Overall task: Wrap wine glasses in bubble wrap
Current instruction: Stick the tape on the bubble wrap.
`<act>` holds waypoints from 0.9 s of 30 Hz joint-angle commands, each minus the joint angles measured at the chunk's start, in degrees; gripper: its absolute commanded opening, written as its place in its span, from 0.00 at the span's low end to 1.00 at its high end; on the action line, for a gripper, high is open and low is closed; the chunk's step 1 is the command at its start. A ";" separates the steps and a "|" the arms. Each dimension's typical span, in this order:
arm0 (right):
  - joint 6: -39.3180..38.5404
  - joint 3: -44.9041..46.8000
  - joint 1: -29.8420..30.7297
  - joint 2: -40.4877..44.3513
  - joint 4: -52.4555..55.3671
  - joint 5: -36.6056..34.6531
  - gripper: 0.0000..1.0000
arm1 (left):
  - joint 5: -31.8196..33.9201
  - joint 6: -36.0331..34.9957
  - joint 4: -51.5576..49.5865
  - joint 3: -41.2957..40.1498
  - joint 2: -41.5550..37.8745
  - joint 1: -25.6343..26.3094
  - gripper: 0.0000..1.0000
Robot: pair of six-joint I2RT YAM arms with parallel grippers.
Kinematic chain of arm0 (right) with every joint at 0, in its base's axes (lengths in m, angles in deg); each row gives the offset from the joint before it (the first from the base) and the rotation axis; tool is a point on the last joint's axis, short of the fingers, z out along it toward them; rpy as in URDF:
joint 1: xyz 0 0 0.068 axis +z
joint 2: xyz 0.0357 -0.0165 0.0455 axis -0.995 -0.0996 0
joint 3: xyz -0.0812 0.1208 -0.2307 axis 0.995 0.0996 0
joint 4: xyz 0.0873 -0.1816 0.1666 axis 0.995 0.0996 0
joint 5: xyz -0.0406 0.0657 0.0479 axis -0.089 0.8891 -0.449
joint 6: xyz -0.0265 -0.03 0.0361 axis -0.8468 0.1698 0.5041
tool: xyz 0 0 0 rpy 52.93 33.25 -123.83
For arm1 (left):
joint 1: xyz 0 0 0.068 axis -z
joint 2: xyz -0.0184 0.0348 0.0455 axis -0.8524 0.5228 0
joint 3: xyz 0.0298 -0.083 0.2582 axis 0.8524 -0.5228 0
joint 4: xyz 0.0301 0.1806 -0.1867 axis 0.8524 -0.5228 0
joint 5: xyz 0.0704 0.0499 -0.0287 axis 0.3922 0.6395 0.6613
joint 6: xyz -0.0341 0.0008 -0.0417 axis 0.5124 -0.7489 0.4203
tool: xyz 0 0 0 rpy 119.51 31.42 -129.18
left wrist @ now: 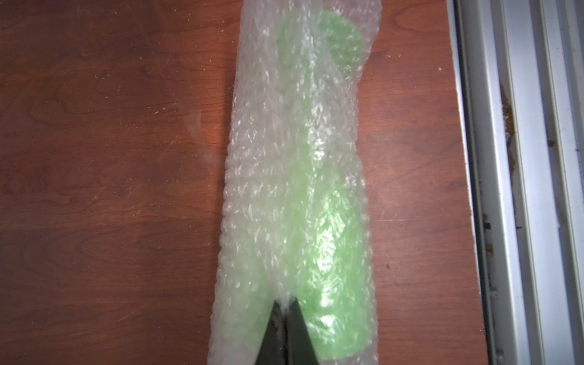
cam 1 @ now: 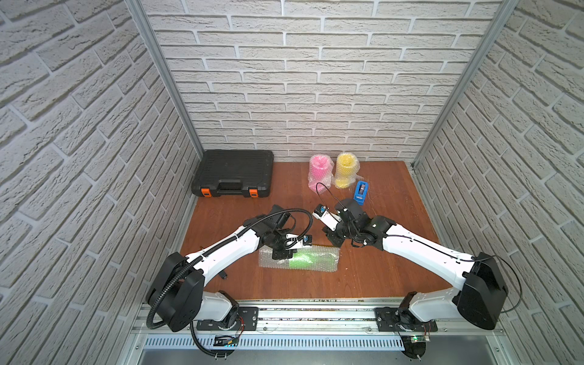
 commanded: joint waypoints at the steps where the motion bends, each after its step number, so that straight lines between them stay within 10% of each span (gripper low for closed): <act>1: -3.71 -2.18 -0.17 1.48 -1.13 -3.86 0.03 | 0.98 -0.78 -4.77 -2.23 1.46 0.83 0.03; 14: -18.96 4.06 -0.11 0.43 -3.06 29.12 0.03 | 0.96 -0.99 -4.74 -2.17 1.37 0.86 0.03; 27: -16.52 7.16 2.44 -1.34 -1.00 38.99 0.03 | 0.67 -1.13 -4.65 -2.10 1.54 0.84 0.02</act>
